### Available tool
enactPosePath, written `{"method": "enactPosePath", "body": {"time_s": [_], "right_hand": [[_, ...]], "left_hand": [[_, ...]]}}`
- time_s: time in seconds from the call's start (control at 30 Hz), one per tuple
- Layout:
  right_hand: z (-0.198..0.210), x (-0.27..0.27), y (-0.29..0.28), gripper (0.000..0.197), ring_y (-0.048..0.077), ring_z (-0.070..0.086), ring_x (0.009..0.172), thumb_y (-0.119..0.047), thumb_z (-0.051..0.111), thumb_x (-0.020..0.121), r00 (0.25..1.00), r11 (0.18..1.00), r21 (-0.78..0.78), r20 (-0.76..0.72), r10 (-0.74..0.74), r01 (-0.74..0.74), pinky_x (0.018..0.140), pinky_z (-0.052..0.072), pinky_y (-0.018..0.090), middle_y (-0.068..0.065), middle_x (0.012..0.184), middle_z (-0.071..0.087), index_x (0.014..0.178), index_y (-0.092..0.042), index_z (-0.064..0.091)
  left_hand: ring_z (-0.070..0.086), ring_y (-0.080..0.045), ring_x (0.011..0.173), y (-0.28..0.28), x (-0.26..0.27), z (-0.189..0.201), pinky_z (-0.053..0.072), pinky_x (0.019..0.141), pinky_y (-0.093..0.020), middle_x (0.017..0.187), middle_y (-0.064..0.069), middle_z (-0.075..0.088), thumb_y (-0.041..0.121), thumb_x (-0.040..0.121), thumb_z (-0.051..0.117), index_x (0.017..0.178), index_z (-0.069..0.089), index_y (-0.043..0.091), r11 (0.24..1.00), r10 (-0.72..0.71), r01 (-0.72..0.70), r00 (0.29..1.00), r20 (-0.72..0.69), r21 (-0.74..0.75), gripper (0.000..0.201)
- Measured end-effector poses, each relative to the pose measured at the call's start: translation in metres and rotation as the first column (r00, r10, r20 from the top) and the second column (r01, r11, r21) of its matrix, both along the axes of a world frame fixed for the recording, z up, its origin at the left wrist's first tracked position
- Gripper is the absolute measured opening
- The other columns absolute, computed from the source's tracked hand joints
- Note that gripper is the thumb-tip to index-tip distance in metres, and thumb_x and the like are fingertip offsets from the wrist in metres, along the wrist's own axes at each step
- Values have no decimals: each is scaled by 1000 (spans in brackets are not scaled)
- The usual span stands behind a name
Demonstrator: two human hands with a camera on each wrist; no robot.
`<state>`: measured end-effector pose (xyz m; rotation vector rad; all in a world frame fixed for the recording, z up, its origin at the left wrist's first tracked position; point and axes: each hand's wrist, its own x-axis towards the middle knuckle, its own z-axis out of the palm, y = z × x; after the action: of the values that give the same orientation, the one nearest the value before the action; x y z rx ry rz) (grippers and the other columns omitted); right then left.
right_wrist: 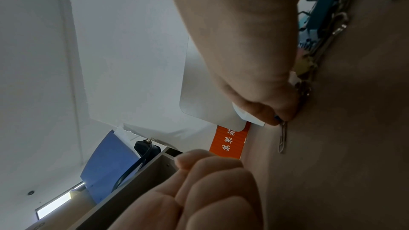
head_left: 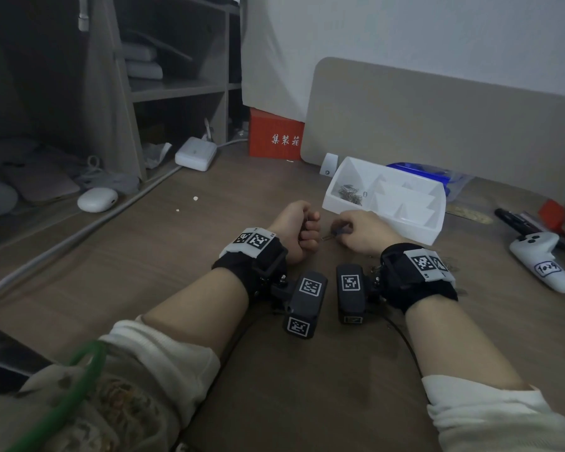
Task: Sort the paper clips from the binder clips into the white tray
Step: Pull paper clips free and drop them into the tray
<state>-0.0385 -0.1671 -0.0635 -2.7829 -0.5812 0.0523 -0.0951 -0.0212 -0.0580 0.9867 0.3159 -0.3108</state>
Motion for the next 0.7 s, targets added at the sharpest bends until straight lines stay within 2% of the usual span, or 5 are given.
{"method": "enactPosePath", "body": {"time_s": [0.1,0.2,0.27,0.4,0.7], "right_hand": [[-3,3,0,26,22,57,111,-11,60,87,1000,998,57,-10,-26,26,96,45,32,3,119,63,110,-20,65],[-4,6,-2,38,25,52,117,-30,65,84,991,991,-7,26,-130,130,99,45,39,4,125,59,121,-24,59],[-4,8,-4,36,26,51,117,-39,65,82,985,983,-63,35,-168,170,98,46,41,4,122,61,115,-26,61],[-3,7,-3,18,25,57,105,-37,67,82,986,986,-33,17,-163,164,92,49,40,4,111,65,96,-26,62],[6,-6,4,15,21,57,101,-37,66,82,993,995,15,62,-101,100,92,43,37,-4,101,62,92,-28,59]], "left_hand": [[18,-6,26,0,0,0,11,30,-11,39,6,27,29,97,30,62,37,16,1000,6,-6,1000,1,1,38],[18,-6,25,0,0,0,10,31,-11,38,6,27,29,97,30,63,37,15,1000,4,-4,1000,-3,-6,38],[19,-6,25,0,-1,1,10,31,-12,38,6,27,29,98,30,63,37,15,1000,6,-6,1000,1,-4,38],[19,-5,26,-1,-1,1,10,31,-12,38,6,27,29,98,30,62,37,15,1000,7,-7,1000,0,-8,39],[19,-6,25,0,0,0,11,29,-10,38,6,27,29,98,30,63,37,15,1000,8,-8,1000,-3,-2,38]]}}
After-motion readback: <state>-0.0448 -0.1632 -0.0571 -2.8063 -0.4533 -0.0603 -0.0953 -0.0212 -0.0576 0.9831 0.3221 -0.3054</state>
